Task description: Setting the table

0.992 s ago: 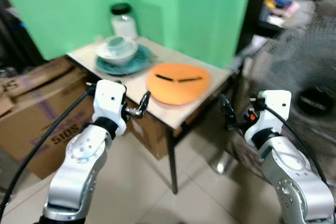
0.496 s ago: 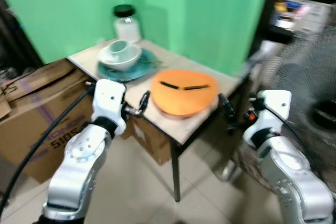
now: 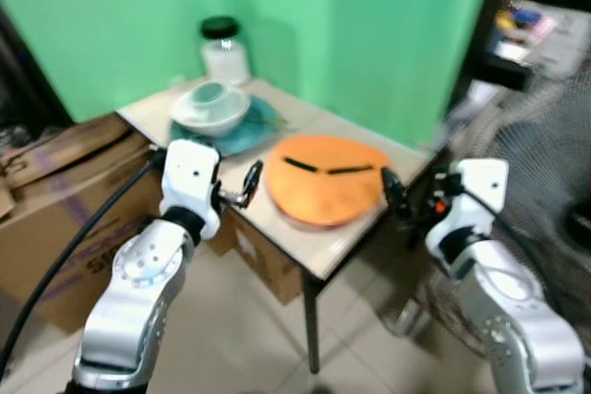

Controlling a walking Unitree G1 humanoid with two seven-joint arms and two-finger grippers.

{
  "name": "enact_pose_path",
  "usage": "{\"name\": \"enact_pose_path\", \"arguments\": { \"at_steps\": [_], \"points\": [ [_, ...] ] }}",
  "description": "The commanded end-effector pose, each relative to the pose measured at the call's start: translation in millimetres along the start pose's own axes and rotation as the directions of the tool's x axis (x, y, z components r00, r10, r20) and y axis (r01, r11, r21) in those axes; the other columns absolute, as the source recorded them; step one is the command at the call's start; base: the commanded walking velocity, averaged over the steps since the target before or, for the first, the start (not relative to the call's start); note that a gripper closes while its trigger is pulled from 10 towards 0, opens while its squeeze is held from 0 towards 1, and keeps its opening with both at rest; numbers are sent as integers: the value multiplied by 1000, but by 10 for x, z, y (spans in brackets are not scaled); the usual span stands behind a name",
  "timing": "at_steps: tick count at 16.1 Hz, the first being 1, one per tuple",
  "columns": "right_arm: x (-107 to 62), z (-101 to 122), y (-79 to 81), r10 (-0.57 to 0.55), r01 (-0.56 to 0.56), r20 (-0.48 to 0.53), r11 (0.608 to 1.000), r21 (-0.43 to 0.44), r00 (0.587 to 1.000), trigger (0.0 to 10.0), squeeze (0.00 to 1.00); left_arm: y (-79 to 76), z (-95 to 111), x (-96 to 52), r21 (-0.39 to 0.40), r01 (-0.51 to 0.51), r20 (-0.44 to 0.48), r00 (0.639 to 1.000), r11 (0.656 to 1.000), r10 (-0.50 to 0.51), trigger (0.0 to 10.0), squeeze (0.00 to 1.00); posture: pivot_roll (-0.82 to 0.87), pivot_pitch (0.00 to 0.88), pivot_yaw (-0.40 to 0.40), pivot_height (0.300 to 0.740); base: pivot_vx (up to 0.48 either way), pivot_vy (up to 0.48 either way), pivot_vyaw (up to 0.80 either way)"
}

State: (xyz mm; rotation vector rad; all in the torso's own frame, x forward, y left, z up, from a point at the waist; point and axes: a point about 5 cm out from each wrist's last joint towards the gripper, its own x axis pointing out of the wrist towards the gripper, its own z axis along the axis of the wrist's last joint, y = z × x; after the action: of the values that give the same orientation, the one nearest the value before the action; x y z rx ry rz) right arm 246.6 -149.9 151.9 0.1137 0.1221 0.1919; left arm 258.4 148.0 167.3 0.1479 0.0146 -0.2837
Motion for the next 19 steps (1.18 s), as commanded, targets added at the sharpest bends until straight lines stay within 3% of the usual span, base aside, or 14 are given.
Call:
{"name": "enact_pose_path", "arguments": {
  "at_steps": [1, 9, 11, 13, 16, 18, 19],
  "points": [
    [15, 32, 38, 16, -16, 6, 1000, -7, 1000, 10000, 0, 45, -11, -12, 7, -16, -8, 1000, 1000, 16, 10000, 0, 143, 0, 59, 740, 315, 0, 800],
    [14, 48, 9, -10, 10, 23, 1000, 12, 1000, 10000, 0, 24, -17, -4, 5, 5, -12, 1000, 1000, -5, 10000, 0, 140, 0, 63, 740, 314, 0, 59],
    [12, 44, -1, -11, 11, 14, 1000, 21, 1000, 10000, 0, 2, -20, 12, 2, 31, -8, 999, 1000, -31, 10000, 0, 132, 0, 64, 740, 315, 0, -631],
    [6, 58, -34, -19, 19, 18, 1000, 20, 1000, 10000, 0, -45, -17, 44, -5, 84, 3, 996, 996, -84, 10000, 0, 125, 0, 61, 740, 306, 0, -772],
    [-2, 90, -87, -33, 33, 25, 999, 4, 999, 10000, 0, -169, -67, 98, -27, 221, -11, 975, 975, -222, 10000, 0, 105, 0, 52, 740, 94, 0, 0],
    [-6, 99, -122, -30, 30, 14, 999, -8, 999, 10000, 0, -205, -120, 123, -7, 258, -38, 965, 966, -258, 10000, 0, 94, 0, 40, 740, 0, 0, 0],
    [12, 106, -157, -22, 22, -2, 1000, -13, 1000, 10000, 0, -208, -242, 127, 4, 302, -89, 950, 953, -300, 10000, 0, 89, 0, 32, 740, 0, 0, 0]
  ]
}}
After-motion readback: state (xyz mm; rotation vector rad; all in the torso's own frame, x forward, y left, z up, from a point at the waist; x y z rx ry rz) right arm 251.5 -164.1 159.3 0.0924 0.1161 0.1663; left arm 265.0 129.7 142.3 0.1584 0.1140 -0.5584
